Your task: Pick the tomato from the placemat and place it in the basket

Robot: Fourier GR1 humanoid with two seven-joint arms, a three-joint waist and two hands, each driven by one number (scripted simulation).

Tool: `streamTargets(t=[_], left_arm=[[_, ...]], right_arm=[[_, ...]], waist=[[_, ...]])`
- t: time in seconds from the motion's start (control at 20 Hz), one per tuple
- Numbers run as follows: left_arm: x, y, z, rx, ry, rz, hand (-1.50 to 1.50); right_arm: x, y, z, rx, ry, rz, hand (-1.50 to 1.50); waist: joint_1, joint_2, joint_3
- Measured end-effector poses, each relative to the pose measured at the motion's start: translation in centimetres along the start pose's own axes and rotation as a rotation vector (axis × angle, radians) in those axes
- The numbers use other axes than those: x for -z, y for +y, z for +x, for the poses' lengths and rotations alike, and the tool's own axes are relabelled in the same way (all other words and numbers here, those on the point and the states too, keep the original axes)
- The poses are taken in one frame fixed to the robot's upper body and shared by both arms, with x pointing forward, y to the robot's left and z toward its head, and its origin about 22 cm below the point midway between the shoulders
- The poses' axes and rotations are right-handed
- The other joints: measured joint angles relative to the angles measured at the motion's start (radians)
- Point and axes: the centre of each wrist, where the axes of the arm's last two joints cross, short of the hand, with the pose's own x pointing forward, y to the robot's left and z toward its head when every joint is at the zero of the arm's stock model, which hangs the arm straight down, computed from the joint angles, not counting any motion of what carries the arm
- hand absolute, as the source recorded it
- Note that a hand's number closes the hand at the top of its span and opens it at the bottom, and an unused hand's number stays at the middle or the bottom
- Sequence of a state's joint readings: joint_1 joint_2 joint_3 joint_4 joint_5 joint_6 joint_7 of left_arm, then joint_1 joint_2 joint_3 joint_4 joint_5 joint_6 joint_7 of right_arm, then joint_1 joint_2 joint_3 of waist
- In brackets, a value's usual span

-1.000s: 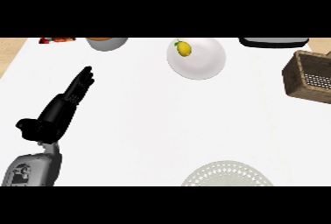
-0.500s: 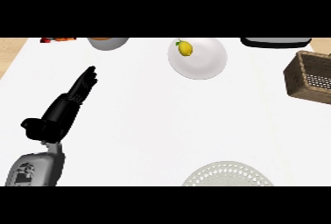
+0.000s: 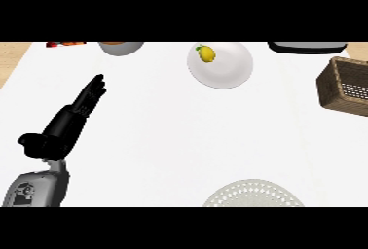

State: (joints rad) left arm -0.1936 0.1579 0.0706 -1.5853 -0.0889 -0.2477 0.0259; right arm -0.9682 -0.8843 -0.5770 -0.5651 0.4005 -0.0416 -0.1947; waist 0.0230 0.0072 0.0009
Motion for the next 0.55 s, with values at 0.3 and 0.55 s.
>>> streamTargets(t=[0.3, 0.55], left_arm=[[-0.1, 0.4, 0.3, -0.001, -0.002, -0.001, 0.00], [0.2, 0.3, 0.5, -0.002, -0.002, 0.005, 0.00]], right_arm=[[0.9, -1.6, 0.8, 0.128, -0.005, -0.023, -1.50], [1.5, -4.4, 1.1, 0.250, 0.079, -0.063, -1.50]], waist=[[0.000, -0.001, 0.000], [-0.003, 0.000, 0.000]])
